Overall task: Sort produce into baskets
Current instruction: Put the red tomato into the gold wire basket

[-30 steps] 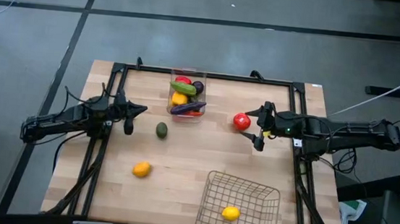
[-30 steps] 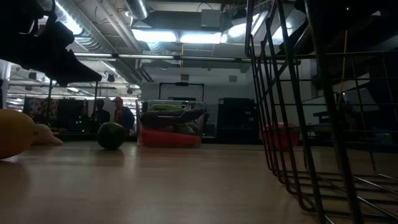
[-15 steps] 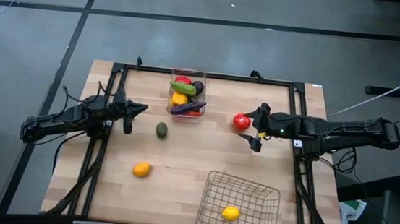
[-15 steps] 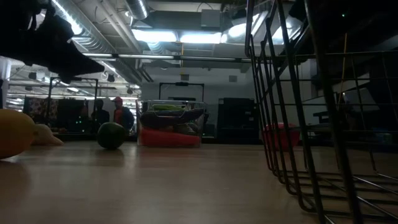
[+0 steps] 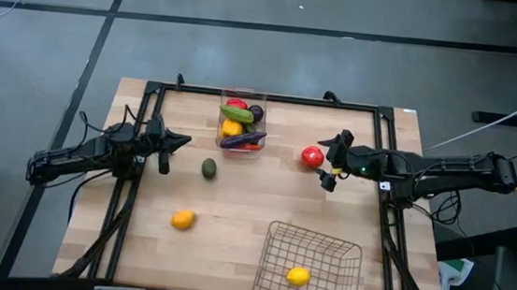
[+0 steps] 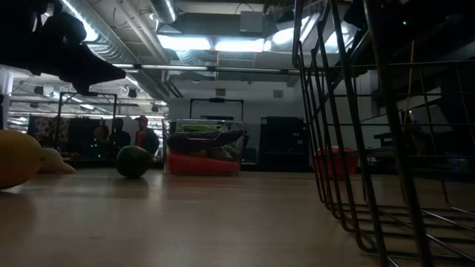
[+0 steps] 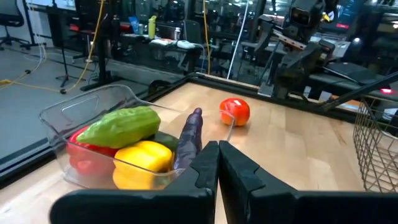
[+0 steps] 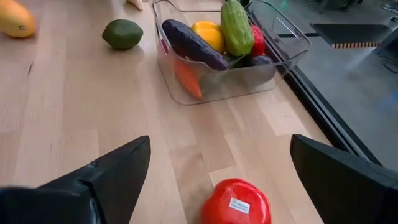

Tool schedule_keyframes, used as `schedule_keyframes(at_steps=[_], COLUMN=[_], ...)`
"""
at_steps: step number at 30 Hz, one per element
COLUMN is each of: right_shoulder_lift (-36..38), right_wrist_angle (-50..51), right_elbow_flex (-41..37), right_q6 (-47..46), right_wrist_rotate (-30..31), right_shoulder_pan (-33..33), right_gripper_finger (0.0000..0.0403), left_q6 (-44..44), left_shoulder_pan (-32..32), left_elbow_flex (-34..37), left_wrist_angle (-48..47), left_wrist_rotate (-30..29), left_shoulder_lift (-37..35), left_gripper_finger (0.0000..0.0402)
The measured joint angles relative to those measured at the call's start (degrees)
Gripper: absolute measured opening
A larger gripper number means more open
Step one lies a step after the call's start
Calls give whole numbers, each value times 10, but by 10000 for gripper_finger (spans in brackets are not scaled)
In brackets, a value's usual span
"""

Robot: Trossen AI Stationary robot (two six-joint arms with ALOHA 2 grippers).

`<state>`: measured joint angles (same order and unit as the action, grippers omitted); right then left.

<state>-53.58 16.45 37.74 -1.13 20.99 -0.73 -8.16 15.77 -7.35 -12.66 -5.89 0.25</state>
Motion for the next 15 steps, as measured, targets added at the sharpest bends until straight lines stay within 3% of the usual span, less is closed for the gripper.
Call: schedule_keyframes(at_steps=[15], right_shoulder_lift=[0], right_wrist_angle=[0], right_elbow_flex=[0], right_q6=[0], right_wrist_rotate=[0], right_shoulder_pan=[0], right_gripper_finger=[383], left_q6=[8], left_shoulder_pan=[0], left_elbow_flex=[0], left_wrist_angle=[-2], left_wrist_rotate=[0], left_shoulder_lift=[0], left_gripper_finger=[8])
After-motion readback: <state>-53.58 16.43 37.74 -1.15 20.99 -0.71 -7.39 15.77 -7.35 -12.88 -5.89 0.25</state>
